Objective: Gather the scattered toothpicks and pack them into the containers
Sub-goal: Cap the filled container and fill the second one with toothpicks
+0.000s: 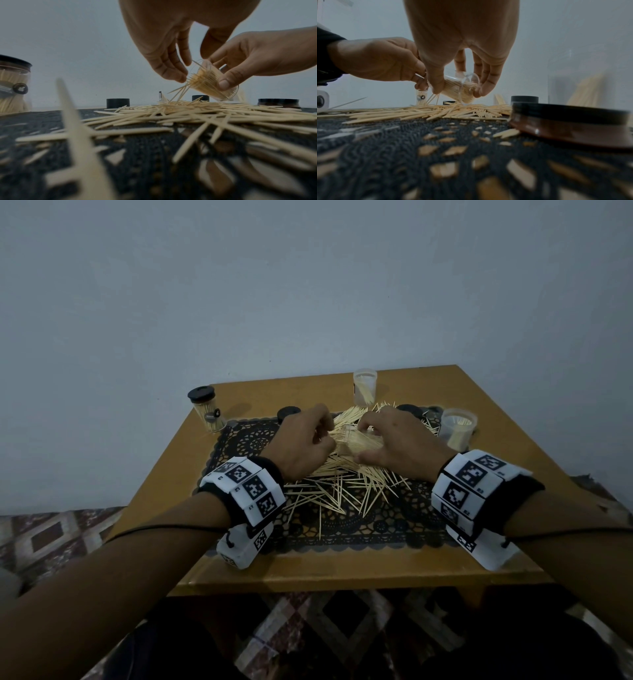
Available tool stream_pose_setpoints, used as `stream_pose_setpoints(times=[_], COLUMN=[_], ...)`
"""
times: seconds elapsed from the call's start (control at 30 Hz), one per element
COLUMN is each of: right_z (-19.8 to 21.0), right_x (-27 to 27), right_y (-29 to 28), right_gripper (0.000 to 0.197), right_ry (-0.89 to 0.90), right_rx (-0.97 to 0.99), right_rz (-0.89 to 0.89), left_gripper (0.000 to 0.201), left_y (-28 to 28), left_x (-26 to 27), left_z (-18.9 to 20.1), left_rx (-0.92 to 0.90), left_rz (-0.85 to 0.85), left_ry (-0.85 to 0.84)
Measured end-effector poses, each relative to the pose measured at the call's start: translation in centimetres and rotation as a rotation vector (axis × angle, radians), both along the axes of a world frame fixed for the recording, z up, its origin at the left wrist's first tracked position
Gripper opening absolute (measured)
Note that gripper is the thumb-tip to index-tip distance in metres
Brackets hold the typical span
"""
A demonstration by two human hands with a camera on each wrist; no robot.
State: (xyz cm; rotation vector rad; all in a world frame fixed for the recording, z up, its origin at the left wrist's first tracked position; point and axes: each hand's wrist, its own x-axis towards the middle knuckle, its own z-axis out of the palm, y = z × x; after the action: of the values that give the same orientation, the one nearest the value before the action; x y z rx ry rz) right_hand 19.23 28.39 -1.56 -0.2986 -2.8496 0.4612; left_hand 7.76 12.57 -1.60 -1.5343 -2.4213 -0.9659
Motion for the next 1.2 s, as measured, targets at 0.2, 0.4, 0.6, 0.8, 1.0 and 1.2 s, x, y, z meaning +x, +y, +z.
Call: stream_pose_setpoints(times=[0.2,0.4,0.6,0.8,1.0,1.2], right_z=[0.0,-0.01,-0.16,-0.1,-0.16,-0.1], right_x=[-0.07,-0.07,-0.13,-0.12,-0.12,-0.07], right_y=[-0.18,0.1,0.21,0.18,0.15,0.08], right_gripper=[0.051,0.053,0.052,0.052,0.053,0.052], right_ry=[-0.007,0.001,0.028,0.036,0.038,0.033], right_rx=[-0.034,-0.026,-0.018,-0.012,-0.03,-0.041], right_rz=[0.052,0.004,0.004,0.006,0.01,0.01], left_gripper=[0.004,0.016,0.01,0.016,0.031,0.028], left_y=[-0.18,-0.11,0.0,-0.12,-0.16,-0.11], left_x=[-0.25,-0.36,-0.4,-0.29,-0.53,-0.87], left_z=[0.14,0.15,-0.1,-0.04,-0.34,-0.47], left_rx=[0.006,0.08,-0.084,0.039,-0.246,-0.3], left_rz=[-0.099,0.039,0.013,0.025,0.049,0.023], left_ry=[-0.041,0.08,-0.035,-0.018,-0.114,-0.107])
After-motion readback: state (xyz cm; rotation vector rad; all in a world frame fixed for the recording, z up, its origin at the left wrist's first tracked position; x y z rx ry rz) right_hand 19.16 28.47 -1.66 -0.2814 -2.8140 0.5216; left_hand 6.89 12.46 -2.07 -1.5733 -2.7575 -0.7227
